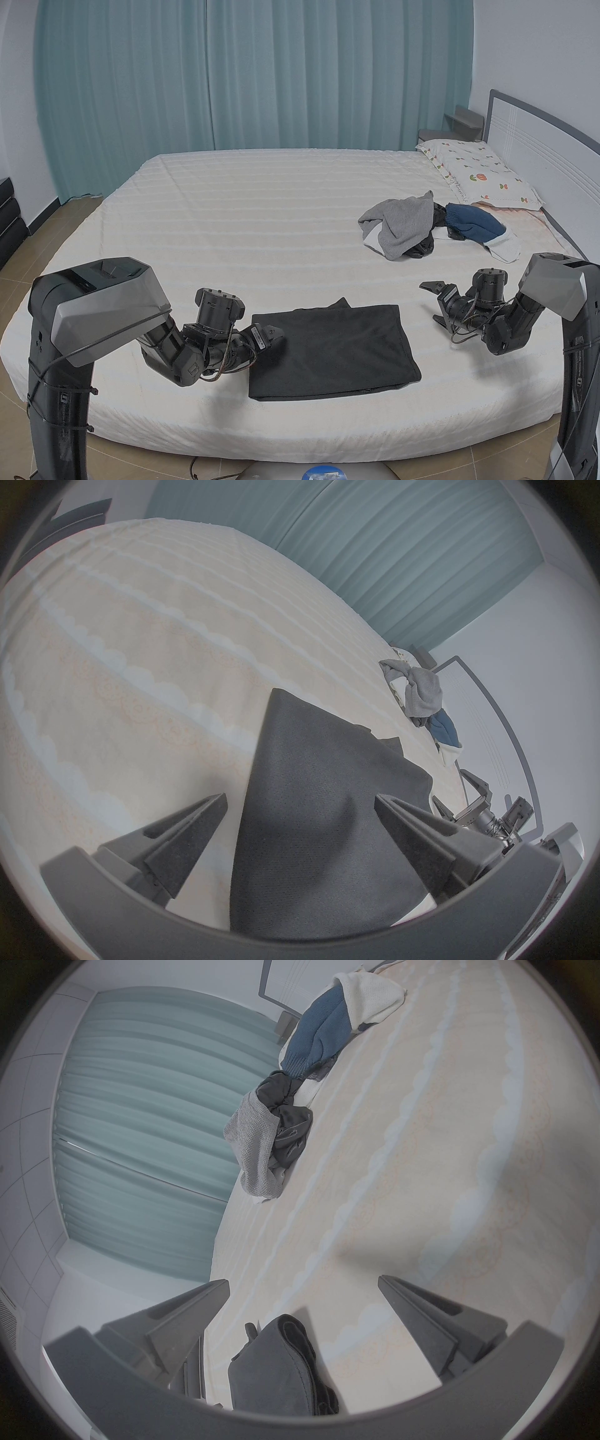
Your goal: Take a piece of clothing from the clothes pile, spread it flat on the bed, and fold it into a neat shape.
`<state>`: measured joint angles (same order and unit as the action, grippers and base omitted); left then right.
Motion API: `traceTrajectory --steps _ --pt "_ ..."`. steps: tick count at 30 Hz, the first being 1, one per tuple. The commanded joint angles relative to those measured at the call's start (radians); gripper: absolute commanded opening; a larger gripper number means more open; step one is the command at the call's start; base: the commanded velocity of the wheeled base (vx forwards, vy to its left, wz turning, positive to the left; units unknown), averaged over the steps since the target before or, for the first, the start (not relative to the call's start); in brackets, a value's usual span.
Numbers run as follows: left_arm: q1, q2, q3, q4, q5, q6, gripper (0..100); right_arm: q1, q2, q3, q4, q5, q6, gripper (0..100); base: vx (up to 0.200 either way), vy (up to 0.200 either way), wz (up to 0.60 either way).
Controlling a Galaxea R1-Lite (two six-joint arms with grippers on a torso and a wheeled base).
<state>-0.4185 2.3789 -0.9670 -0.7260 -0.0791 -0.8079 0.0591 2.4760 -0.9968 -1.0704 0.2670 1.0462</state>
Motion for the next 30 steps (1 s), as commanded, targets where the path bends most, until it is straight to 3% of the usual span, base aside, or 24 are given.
traceTrajectory --steps 1,5,6,30 --pt "0.000 0.006 -0.001 0.000 -0.001 -0.001 100 0.001 0.001 0.000 0.000 0.000 0.000 100 0.000 0.000 0.00" --pt "0.000 0.006 -0.002 0.000 -0.001 -0.001 100 0.001 0.003 0.000 0.000 0.000 -0.002 100 0.000 0.000 0.00" --pt "0.000 0.009 -0.002 0.000 0.001 -0.001 0 0.001 0.003 0.000 0.000 0.000 -0.002 100 0.000 0.000 0.00" --pt "0.003 0.006 0.011 0.000 0.035 -0.002 0 -0.001 0.003 0.020 -0.033 0.001 -0.002 100 0.000 0.000 0.00"
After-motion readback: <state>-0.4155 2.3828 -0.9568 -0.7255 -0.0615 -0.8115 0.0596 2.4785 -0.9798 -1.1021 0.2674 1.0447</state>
